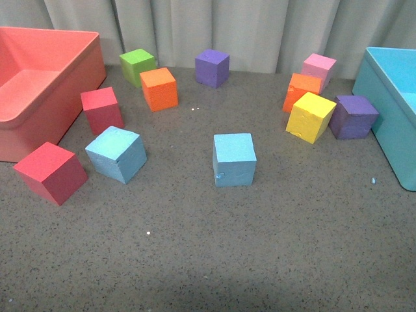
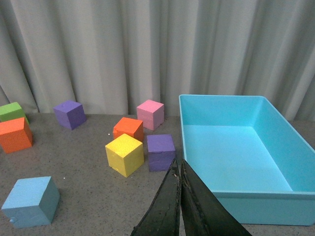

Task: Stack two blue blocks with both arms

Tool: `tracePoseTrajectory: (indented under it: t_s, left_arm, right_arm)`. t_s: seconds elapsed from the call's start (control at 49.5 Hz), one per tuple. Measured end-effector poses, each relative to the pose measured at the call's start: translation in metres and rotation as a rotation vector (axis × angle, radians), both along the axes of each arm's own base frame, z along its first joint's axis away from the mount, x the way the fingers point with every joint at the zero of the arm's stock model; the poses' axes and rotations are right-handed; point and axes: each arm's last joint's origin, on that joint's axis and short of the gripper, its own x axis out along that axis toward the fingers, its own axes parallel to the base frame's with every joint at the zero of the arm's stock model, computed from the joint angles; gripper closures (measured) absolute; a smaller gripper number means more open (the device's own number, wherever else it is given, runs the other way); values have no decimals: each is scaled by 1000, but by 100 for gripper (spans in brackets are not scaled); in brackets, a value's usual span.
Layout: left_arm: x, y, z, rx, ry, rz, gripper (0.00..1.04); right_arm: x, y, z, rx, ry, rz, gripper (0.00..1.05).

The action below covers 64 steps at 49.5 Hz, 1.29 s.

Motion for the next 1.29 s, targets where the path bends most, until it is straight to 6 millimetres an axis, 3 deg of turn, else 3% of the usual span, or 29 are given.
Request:
tracePoseTrajectory:
  t_s: [0.727, 1.293]
  left_arm:
    - [0, 0, 0, 0, 0, 0, 7]
    - [0, 0, 0, 0, 0, 0, 7]
  right_arm:
    - [-30, 0, 5, 0, -16, 3, 104]
    - [-41, 0, 5, 0, -18, 3, 104]
